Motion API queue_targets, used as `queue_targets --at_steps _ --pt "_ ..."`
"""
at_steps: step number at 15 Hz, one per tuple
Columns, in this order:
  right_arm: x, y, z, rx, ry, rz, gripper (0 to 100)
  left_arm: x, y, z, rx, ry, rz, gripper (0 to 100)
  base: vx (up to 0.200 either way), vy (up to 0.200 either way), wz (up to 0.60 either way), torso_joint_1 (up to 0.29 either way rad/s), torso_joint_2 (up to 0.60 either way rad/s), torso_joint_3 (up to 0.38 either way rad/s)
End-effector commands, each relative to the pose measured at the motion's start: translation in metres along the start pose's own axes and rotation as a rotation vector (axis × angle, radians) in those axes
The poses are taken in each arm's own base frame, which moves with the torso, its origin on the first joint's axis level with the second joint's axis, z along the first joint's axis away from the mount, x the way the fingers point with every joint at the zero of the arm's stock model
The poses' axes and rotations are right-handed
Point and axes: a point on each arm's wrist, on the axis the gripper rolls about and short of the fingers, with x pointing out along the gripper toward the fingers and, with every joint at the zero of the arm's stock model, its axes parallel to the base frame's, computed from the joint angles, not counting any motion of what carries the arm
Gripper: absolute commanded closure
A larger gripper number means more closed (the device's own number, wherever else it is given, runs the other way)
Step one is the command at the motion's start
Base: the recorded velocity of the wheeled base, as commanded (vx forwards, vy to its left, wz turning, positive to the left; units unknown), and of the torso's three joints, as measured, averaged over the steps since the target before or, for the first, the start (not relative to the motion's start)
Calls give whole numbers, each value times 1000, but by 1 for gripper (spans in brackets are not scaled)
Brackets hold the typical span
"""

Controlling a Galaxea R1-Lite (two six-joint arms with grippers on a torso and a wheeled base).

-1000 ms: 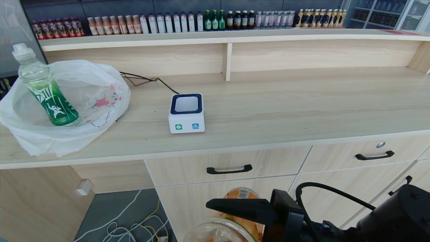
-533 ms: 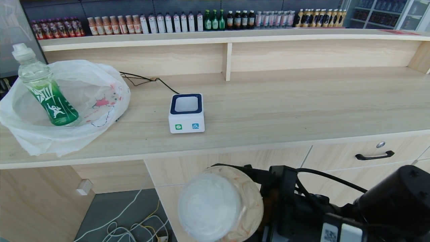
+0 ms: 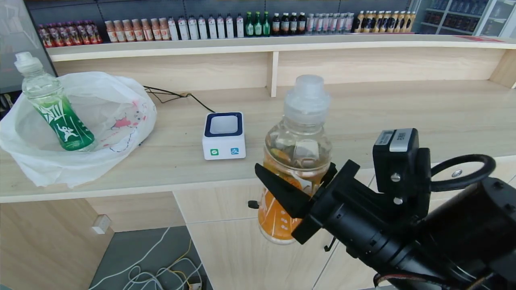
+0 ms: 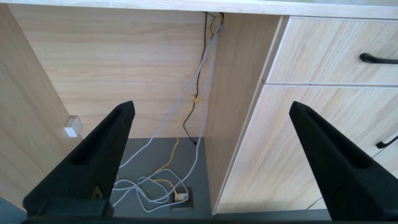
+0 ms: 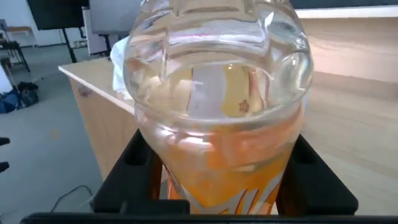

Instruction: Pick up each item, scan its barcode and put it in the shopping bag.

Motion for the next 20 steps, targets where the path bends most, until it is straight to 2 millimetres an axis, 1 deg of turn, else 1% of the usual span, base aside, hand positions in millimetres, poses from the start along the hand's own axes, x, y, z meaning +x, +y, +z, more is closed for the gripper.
queue_targets --at_steps 1,2,3,5,6,7,8,10,11,13,17,20 --pt "6 -20 7 -3 -34 -109 100 0 0 0 0 0 0 0 0 0 0 0 0 0" --pt "7 -33 9 -9 -46 -177 100 0 0 0 0 0 0 0 0 0 0 0 0 0" --pt "8 -41 11 -13 -55 -212 100 0 0 0 0 0 0 0 0 0 0 0 0 0" --pt "8 -68 14 -47 -73 -307 100 0 0 0 0 0 0 0 0 0 0 0 0 0" --pt "4 -91 15 -79 -74 -384 100 0 0 0 0 0 0 0 0 0 0 0 0 0" --pt "1 -104 17 -98 -79 -426 100 0 0 0 0 0 0 0 0 0 0 0 0 0" --pt "-1 -112 20 -110 -85 -454 100 0 0 0 0 0 0 0 0 0 0 0 0 0" --pt "-4 -121 25 -119 -105 -508 100 0 0 0 0 0 0 0 0 0 0 0 0 0" --pt "1 -124 30 -115 -136 -518 100 0 0 0 0 0 0 0 0 0 0 0 0 0" --pt "5 -127 29 -114 -144 -523 100 0 0 0 0 0 0 0 0 0 0 0 0 0" --pt "2 -141 31 -117 -154 -563 100 0 0 0 14 0 0 0 0 0 0 0 0 0" --pt "5 -142 34 -116 -173 -560 100 0 0 0 10 0 0 0 0 0 0 0 0 0"
